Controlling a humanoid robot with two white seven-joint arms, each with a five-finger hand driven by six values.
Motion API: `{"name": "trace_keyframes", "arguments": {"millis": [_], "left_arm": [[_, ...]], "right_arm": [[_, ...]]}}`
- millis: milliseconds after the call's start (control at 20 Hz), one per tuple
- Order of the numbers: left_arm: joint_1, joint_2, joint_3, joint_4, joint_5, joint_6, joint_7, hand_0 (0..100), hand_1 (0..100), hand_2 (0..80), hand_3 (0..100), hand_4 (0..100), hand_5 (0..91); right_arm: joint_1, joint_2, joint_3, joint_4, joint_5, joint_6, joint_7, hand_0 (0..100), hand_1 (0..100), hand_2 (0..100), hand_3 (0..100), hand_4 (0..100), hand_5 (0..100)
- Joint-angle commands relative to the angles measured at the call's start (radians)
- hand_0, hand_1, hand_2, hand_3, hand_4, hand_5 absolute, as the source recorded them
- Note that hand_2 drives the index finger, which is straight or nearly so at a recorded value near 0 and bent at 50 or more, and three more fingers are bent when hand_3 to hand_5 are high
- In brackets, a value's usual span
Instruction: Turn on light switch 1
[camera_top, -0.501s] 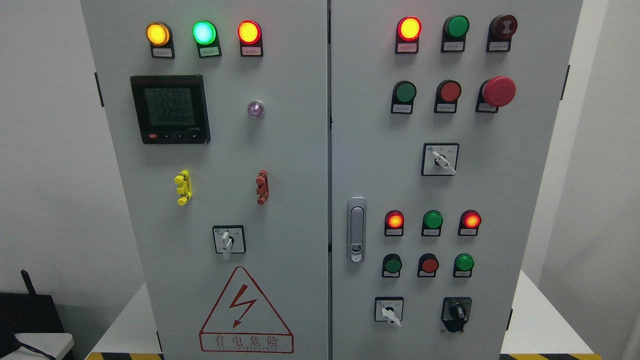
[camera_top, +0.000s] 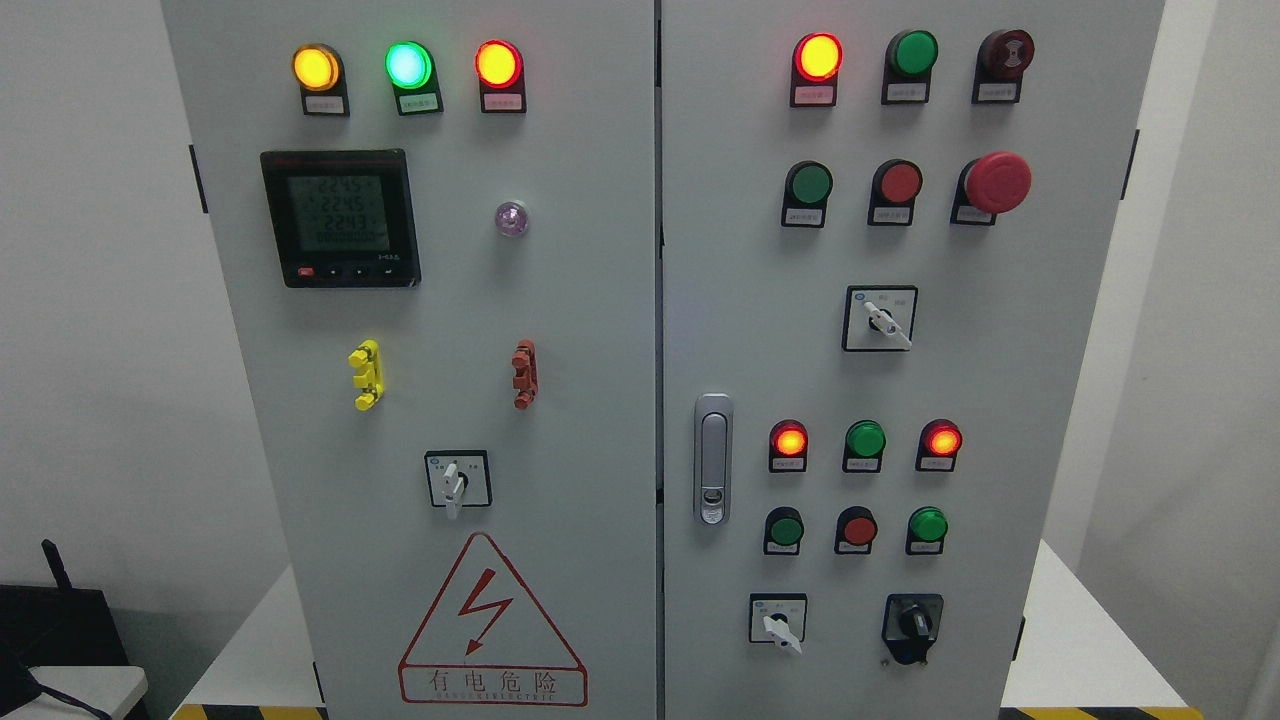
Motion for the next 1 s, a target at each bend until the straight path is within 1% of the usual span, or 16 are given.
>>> {"name": "trace_keyframes", "arguments": {"millis": [0,952], "left_arm": [[-0.001,-0.002,0.000,-0.013,0.003,-0.001,-0.003,39,0,0.0,0,0,0.0],[0.001,-0.002,0.002,-0.013,0.003,-0.004,-0.003,40,0,0.0,0,0,0.0]], "right_arm": [[0.000,0.000,0.000,0.000,-0.017,0.001,-0.001,12,39,0,0,0,0],[0.000,0.000,0.000,0.000,-0.017,0.001,-0.001,12,39,0,0,0,0]]}}
